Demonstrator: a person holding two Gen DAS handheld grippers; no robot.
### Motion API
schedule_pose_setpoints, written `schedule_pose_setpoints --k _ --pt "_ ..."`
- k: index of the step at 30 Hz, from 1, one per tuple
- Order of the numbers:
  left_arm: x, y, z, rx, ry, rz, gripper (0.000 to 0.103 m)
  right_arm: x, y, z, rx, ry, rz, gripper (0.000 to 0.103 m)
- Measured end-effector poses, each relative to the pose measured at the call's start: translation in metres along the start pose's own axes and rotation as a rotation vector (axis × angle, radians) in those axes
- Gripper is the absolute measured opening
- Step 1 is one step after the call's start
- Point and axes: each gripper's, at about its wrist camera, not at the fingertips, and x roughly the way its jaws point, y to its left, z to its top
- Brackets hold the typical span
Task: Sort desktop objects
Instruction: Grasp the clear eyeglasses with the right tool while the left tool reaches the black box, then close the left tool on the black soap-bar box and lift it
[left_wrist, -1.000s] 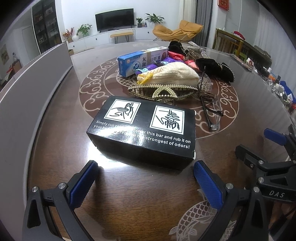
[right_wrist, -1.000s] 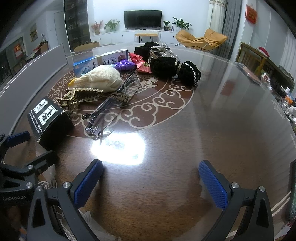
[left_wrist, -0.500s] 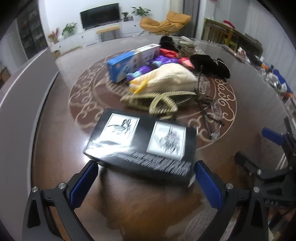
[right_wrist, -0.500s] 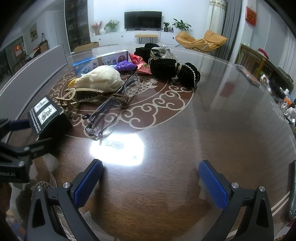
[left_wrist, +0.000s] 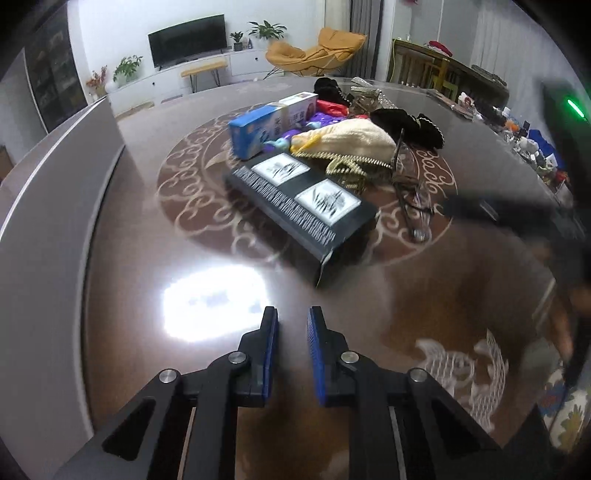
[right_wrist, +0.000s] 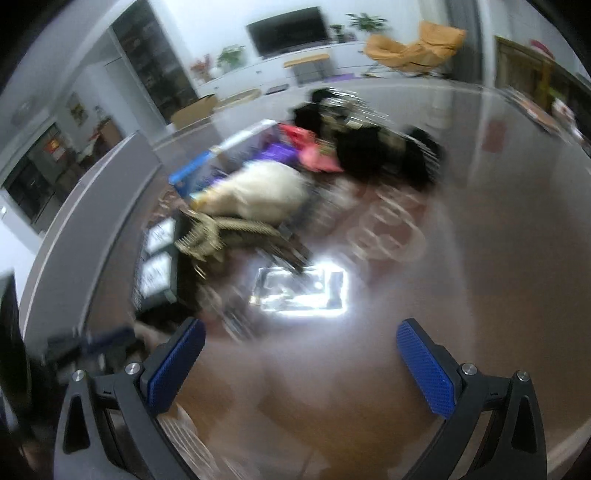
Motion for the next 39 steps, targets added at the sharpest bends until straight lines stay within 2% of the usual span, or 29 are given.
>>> schedule_pose_setpoints --k 2,3,4,5,6,7,8,12,15,19,21,25,28,29,30,32,33,35,36,37,38,39 --pt "-0.006 0.005 -0.005 -0.021 -0.003 0.0 0.018 0.015 0.011 0.016 -0.019 0.021 -0.015 0.103" --pt "-0.01 0.009 -0.007 -0.035 -0.003 -0.008 0.02 0.022 0.013 0.023 -0.024 0.03 -0.028 0.1" --pt "-0.013 0.013 -0.008 -0.05 -0.006 -0.02 0.025 0.029 0.016 0.027 -0.032 0.039 -0.045 0.088" --pt "-0.017 0.016 -0.009 -0.068 -0.015 -0.027 0.041 0.035 0.019 0.03 -0.051 0.055 -0.069 0.078" --pt "-0.021 0.019 -0.008 -0.083 -0.031 -0.027 0.057 0.041 0.021 0.031 -0.07 0.073 -0.088 0.06" --pt "-0.025 0.02 -0.008 -0.091 -0.047 -0.024 0.063 0.038 0.023 0.03 -0.097 0.058 -0.118 0.045" --pt "-0.028 0.021 -0.006 -0.099 -0.065 -0.019 0.068 0.037 0.023 0.029 -0.11 0.06 -0.12 0.038" --pt "-0.024 0.011 0.008 -0.108 -0.071 -0.034 0.068 0.02 0.007 0.01 -0.112 0.044 -0.136 0.027" --pt "-0.011 -0.012 0.029 -0.081 -0.067 -0.026 0.07 0.005 -0.012 -0.004 -0.096 0.031 -0.149 0.027" --pt "0.018 -0.035 0.055 -0.078 -0.034 0.093 0.071 -0.005 -0.022 -0.016 -0.093 0.024 -0.153 0.027" --pt "0.031 -0.036 0.061 -0.094 -0.018 0.138 0.073 -0.007 -0.024 -0.02 -0.092 0.023 -0.151 0.027" --pt "0.048 -0.028 0.069 -0.119 0.022 0.179 0.075 -0.009 -0.022 -0.025 -0.111 0.019 -0.145 0.027" --pt "0.054 -0.023 0.069 -0.097 0.033 0.186 0.081 -0.006 -0.02 -0.024 -0.123 0.026 -0.14 0.028" --pt "0.056 -0.022 0.07 -0.088 0.037 0.195 0.088 -0.006 -0.02 -0.023 -0.129 0.031 -0.139 0.029" --pt "0.057 -0.02 0.071 -0.081 0.038 0.201 0.094 -0.005 -0.019 -0.022 -0.134 0.037 -0.138 0.033" --pt "0.061 -0.017 0.074 -0.09 0.047 0.212 0.103 -0.001 -0.017 -0.016 -0.139 0.058 -0.125 0.05" --pt "0.063 -0.013 0.075 -0.116 0.052 0.194 0.103 0.002 -0.015 -0.012 -0.143 0.071 -0.121 0.055" --pt "0.069 -0.003 0.077 -0.195 0.092 0.122 0.103 0.006 -0.012 -0.008 -0.154 0.082 -0.126 0.053" --pt "0.069 -0.002 0.081 -0.188 0.112 0.133 0.101 0.007 -0.012 -0.007 -0.158 0.083 -0.132 0.034" --pt "0.067 -0.002 0.082 -0.178 0.105 0.119 0.093 0.007 -0.012 -0.005 -0.159 0.082 -0.141 0.027" --pt "0.062 -0.003 0.083 -0.156 0.086 0.122 0.076 0.006 -0.015 -0.005 -0.144 0.088 -0.127 0.027" --pt "0.056 -0.006 0.081 -0.125 0.067 0.133 0.065 0.003 -0.019 -0.006 -0.123 0.088 -0.113 0.027"
